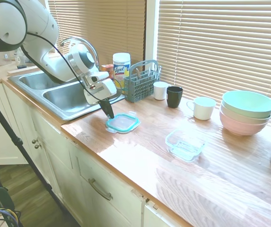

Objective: Cover the lid of the food container

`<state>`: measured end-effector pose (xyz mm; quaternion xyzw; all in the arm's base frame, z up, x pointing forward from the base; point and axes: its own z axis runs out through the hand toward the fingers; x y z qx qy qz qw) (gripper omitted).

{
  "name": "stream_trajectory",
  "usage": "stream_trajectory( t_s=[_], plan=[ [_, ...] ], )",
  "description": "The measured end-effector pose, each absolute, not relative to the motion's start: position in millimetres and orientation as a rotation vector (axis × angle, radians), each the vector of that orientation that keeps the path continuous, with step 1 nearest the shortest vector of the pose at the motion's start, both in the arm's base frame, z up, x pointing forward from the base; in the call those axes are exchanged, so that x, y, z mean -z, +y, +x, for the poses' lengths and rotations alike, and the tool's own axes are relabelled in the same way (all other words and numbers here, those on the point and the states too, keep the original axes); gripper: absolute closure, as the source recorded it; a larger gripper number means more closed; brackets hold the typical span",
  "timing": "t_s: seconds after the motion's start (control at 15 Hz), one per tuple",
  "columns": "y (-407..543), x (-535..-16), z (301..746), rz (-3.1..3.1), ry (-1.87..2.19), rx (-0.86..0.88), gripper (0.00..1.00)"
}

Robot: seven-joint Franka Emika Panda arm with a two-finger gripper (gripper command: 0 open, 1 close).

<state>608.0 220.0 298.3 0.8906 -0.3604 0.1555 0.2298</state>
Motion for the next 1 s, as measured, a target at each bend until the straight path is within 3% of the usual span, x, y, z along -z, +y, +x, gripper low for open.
stream_trajectory(
  t_s=[0.4,1.0],
  plan=[
    [211.2,-307.6,608.9,2.457,-1.042,-0.42,1.0],
    [169.5,-384.0,589.0,2.558,-1.105,-0.41,1.0]
  ],
)
